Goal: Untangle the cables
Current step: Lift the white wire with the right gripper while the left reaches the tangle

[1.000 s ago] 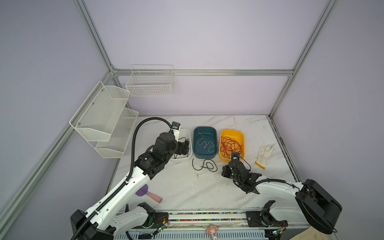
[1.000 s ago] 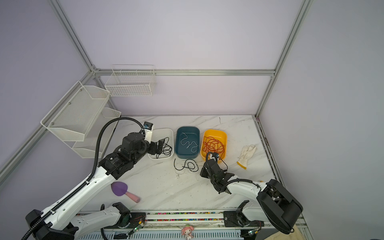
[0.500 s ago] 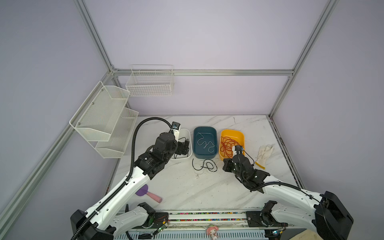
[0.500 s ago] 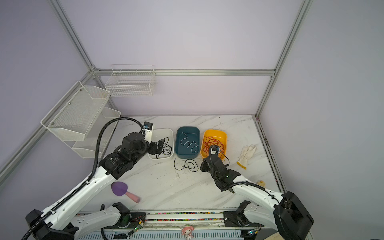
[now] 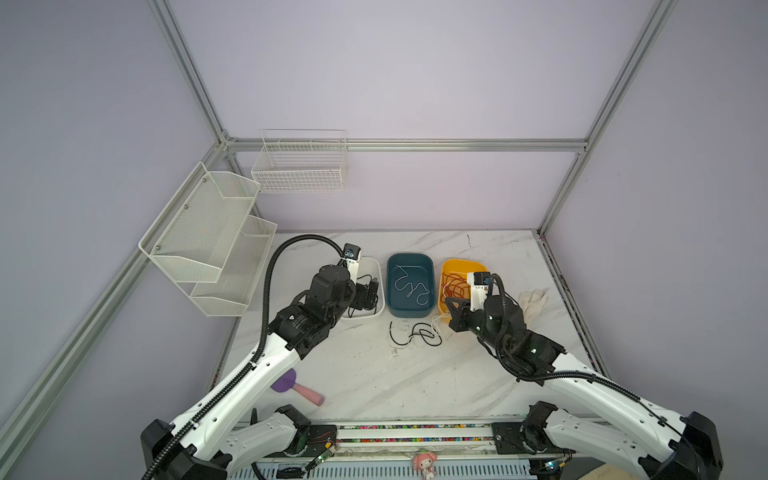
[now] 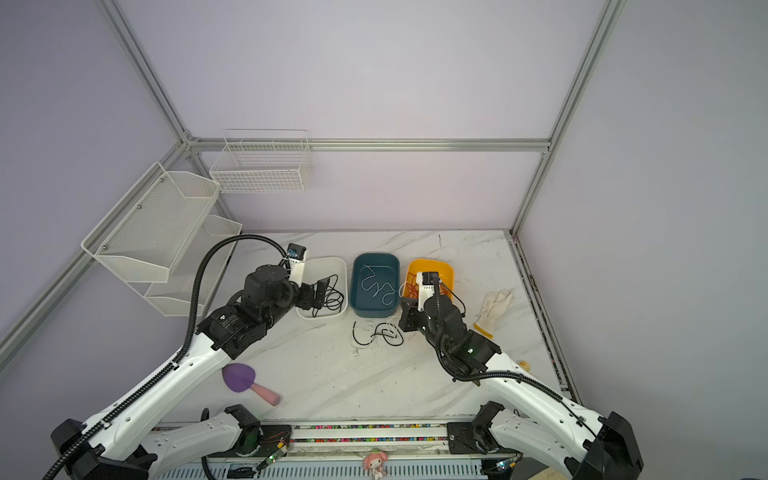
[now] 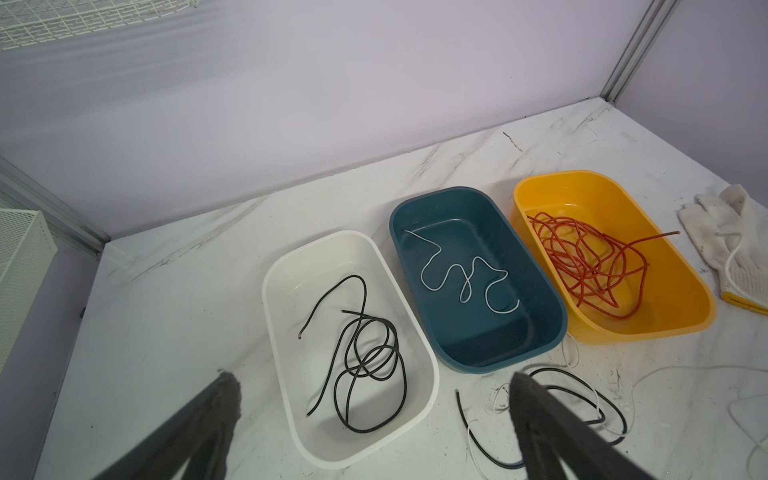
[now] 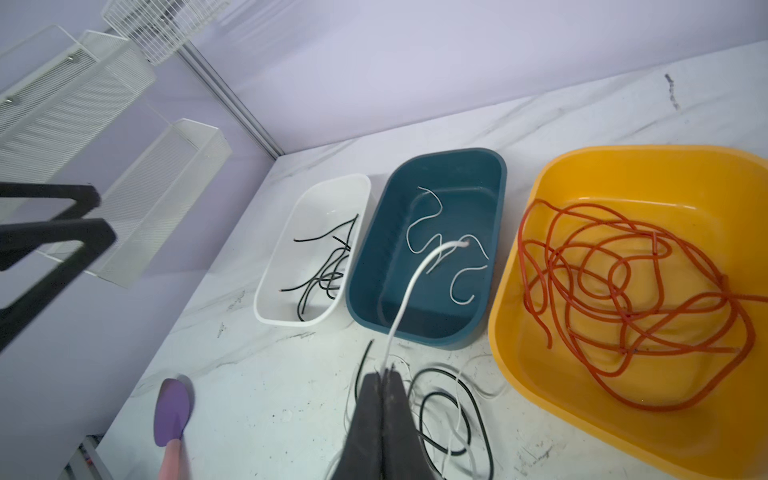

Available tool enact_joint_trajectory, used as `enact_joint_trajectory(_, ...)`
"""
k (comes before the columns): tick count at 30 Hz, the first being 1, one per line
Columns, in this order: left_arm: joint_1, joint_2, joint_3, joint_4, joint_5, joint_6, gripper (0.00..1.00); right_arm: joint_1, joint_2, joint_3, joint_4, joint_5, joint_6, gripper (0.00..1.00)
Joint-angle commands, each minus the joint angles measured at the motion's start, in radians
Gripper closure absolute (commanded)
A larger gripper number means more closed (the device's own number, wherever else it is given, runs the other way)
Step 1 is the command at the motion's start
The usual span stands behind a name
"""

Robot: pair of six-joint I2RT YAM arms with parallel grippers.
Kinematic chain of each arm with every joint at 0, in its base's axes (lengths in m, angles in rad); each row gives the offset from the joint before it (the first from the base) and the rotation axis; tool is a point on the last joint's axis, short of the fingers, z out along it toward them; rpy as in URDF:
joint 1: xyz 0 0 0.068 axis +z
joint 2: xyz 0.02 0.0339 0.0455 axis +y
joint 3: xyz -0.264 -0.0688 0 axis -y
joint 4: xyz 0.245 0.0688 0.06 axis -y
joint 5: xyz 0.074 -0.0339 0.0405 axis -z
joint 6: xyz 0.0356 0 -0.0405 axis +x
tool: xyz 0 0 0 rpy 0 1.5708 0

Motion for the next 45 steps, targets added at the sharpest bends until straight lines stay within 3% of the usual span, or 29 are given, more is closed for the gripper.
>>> enact_joint_trajectory(1,0.003,-0.016,0.006,0.01,0.003,-0.003,0.0,0.006,-0.016,0.057,-0.041,-0.058,-0.057,1.0)
enact_joint_trajectory(14,0.003,-0.008,0.007,0.009,0.014,-0.006,0.0,0.006,-0.058,0.258,-0.068,-0.224,-0.12,1.0)
enact_joint_trajectory(24,0.004,-0.005,0.017,0.0,0.04,-0.015,0.0,0.006,-0.046,0.298,0.031,-0.352,-0.041,1.0)
enact_joint_trajectory(33,-0.053,-0.053,0.039,-0.001,0.248,-0.025,0.0,0.006,0.013,0.318,0.062,-0.198,0.077,1.0)
enact_joint_trajectory(36,-0.058,-0.08,0.008,0.008,0.366,-0.123,0.0,0.006,0.027,0.334,0.073,-0.183,0.092,1.0)
enact_joint_trajectory(45,-0.117,-0.198,-0.37,0.467,0.626,-0.349,0.0,0.006,0.033,0.372,0.105,-0.173,0.125,1.0)
